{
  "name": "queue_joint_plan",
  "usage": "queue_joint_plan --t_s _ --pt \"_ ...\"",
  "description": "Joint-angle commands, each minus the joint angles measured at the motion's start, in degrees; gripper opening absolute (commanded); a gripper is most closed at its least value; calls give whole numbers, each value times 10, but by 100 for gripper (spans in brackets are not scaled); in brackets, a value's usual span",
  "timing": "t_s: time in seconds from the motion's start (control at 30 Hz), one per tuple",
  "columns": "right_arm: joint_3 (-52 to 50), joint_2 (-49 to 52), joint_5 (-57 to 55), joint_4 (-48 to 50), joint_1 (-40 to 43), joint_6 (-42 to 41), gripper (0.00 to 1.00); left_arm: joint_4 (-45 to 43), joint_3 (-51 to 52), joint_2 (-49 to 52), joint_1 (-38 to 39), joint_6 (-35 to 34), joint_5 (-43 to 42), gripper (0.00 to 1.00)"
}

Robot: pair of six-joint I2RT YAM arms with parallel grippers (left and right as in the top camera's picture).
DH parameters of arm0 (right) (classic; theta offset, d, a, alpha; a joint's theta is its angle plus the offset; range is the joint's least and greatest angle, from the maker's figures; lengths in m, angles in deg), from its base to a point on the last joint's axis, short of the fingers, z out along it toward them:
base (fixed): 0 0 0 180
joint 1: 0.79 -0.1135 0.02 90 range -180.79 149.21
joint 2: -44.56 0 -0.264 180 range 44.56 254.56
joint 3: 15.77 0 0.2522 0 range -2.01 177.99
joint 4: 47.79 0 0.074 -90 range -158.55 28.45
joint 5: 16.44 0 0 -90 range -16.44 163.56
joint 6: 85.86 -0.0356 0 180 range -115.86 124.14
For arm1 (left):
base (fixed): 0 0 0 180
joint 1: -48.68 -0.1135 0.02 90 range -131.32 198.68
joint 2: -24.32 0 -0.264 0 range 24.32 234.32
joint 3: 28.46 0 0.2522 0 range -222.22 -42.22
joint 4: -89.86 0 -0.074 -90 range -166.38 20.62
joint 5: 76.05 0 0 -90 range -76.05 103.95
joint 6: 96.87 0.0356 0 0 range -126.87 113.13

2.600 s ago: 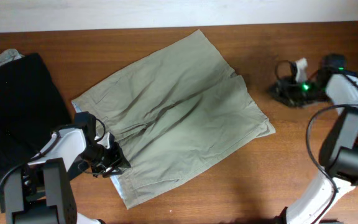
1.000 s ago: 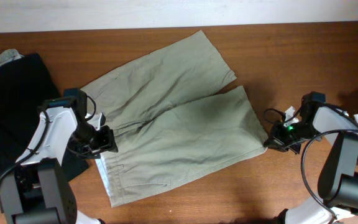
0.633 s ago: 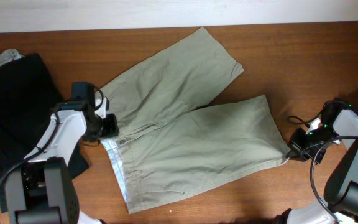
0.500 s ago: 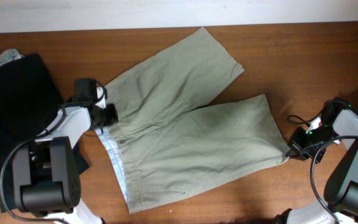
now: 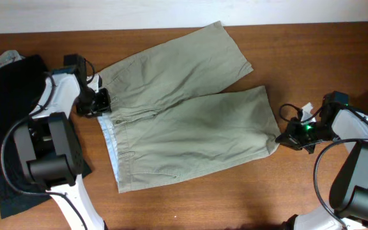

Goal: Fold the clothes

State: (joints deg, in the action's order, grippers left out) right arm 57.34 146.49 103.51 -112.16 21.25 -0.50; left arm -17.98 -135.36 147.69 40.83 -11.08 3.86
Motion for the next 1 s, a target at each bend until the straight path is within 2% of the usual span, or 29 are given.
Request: queue_joint_plan --t_s 0.0,0.1,0.2,0.27,0.3,0.4,0.5,0.6,0.63,0.67,0.7,0.77,0.87,0.97 --pt "0 -10 9 2 2 -5 4 116 -37 -39 -6 18 -9 31" --pt "1 -10 -17 5 2 -34 4 182 5 -84 -6 -7 -14 30" --pt "1 -10 -21 3 2 -33 4 144 139 -164 -6 -45 -18 31" --pt "1 -10 -21 -1 2 -33 4 69 279 -259 -6 -92 -39 52" --pt "1 -10 -21 -1 2 -34 4 39 331 -289 -6 -111 -59 60" --pt "1 -10 -21 0 2 -33 4 -3 448 -305 -6 -174 -91 62" --pt "1 -10 -21 0 2 -33 4 -65 525 -305 -6 -215 -119 52" --pt "1 -10 -21 1 2 -34 4 -95 557 -305 -6 -221 -118 49" --pt "1 -10 -21 1 2 -33 4 -100 559 -305 -6 -221 -118 40" --pt "1 -10 -21 1 2 -33 4 -102 559 -305 -6 -221 -126 24" --pt "1 -10 -22 2 2 -33 4 -102 559 -305 -6 -221 -127 12" --pt "5 -10 -22 9 3 -33 4 -101 559 -305 -6 -221 -129 1" --pt "37 -17 -21 -19 18 -33 4 -82 548 -328 -6 -202 -159 1" --pt "90 -80 -22 -82 50 -33 4 6 500 -446 -6 -180 -144 1"
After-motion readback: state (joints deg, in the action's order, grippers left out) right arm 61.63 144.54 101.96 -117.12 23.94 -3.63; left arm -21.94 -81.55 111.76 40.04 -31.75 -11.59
